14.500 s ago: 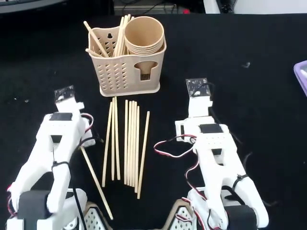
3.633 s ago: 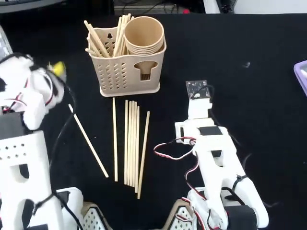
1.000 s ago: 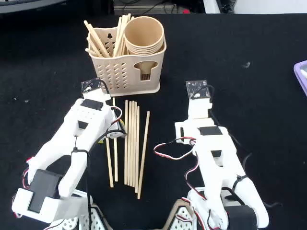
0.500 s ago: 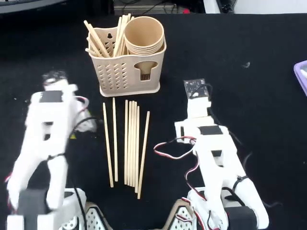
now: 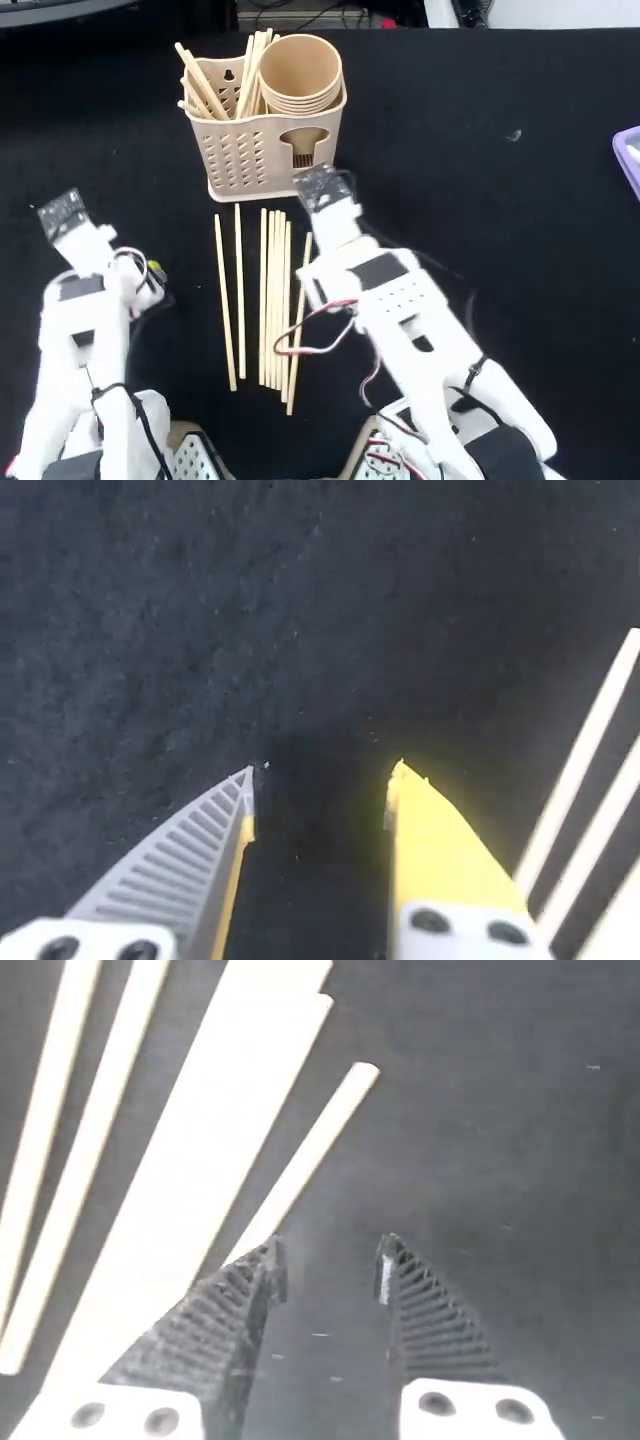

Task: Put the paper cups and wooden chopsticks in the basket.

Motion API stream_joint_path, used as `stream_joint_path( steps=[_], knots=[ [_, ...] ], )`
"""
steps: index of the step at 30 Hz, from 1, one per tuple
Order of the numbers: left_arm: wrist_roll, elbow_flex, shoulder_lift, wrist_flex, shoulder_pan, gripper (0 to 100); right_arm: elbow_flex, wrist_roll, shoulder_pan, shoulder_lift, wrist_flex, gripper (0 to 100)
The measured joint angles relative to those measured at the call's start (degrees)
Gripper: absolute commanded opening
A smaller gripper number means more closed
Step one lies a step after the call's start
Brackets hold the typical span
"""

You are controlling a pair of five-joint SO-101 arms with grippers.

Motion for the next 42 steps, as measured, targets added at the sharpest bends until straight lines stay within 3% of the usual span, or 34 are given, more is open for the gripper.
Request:
stream_joint_path(
  steps=[5, 15, 24, 31, 36, 42],
  knots=[
    [0.0, 3.3, -0.2, -4.9, -0.1, 21, 0.0, -7.8, -4.3, 0.7, -3.1, 28.3],
    [0.0, 5.4, -0.2, -5.5, -0.1, 21, -10.5, -10.9, -8.4, 20.0, -4.3, 23.0],
    [0.0, 5.4, -0.2, -5.5, -0.1, 21, -29.2, -10.9, -7.6, 37.2, 10.1, 22.4],
    [0.0, 5.4, -0.2, -5.5, -0.1, 21, -40.7, -3.6, -2.3, 46.7, 17.6, 7.4],
    [0.0, 5.4, -0.2, -5.5, -0.1, 21, -41.6, 2.5, 0.1, 48.1, 17.8, 7.0],
    [0.0, 5.4, -0.2, -5.5, -0.1, 21, -41.6, 4.0, 0.2, 48.1, 18.0, 6.7]
  ],
)
